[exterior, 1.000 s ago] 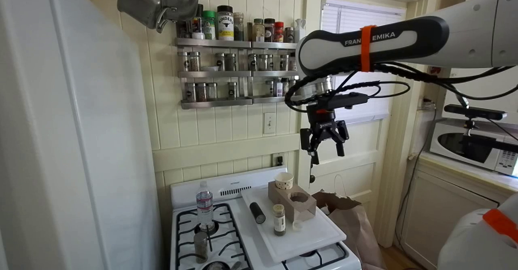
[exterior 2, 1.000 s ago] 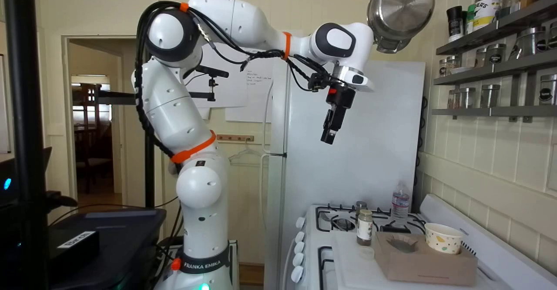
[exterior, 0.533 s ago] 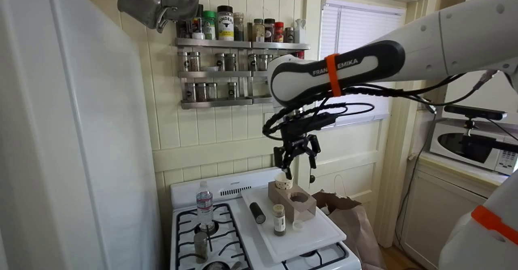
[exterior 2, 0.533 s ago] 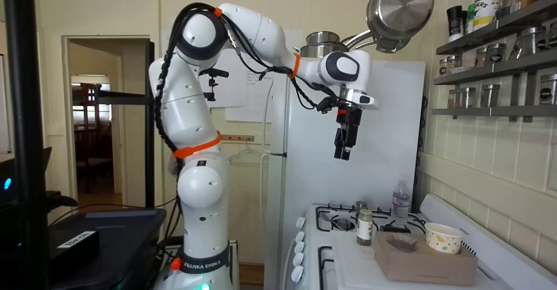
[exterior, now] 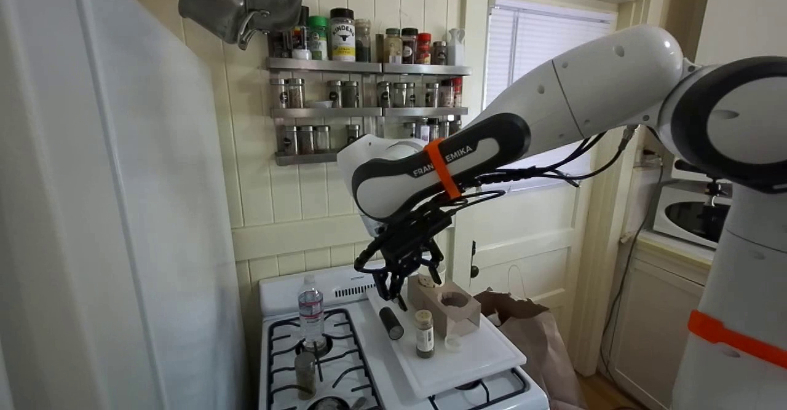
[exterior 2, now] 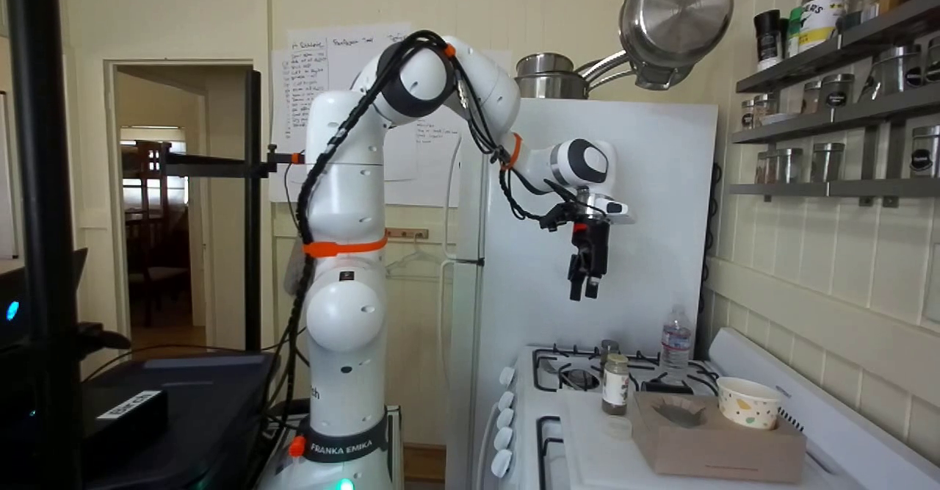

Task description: Move one glass jar on the left to the right side of the stove.

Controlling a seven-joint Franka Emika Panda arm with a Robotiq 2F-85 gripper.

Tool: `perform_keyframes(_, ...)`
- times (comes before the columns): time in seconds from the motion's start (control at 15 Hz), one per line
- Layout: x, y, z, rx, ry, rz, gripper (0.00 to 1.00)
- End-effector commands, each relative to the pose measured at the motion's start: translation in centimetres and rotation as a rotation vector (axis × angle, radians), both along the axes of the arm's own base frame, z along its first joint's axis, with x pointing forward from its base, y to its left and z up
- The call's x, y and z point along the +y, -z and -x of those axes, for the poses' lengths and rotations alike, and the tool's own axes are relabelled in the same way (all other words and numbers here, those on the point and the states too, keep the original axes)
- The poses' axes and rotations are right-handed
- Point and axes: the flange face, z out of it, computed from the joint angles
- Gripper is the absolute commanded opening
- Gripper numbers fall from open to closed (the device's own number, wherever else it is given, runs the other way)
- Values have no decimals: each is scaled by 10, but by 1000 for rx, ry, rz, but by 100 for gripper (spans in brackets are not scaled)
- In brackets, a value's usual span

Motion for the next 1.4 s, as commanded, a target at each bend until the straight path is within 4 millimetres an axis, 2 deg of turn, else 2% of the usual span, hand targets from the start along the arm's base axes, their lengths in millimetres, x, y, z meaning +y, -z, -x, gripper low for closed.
perform_keyframes(0.0, 0, -1, -2, 1, 2, 0, 100)
perform_keyframes(0.13, -2, 4, 0, -4, -168, -6, 100)
perform_keyframes(0.4, 5, 21, -11, -50, -373, -56, 100)
perform_keyframes(0.53, 8, 32, -23, -78, -474, -89, 100)
perform_keyframes(0.73, 28, 57, -51, -83, -620, -173, 100)
perform_keyframes(0.8, 17, 39, -35, -100, -539, -136, 100)
perform_keyframes(1.0, 25, 58, -47, -81, -596, -160, 100)
perform_keyframes(1.13, 26, 59, -50, -79, -602, -162, 100)
perform_keyframes(1.2, 28, 60, -58, -120, -720, -234, 100)
perform_keyframes(1.33, 41, 65, -70, -181, -801, -263, 100)
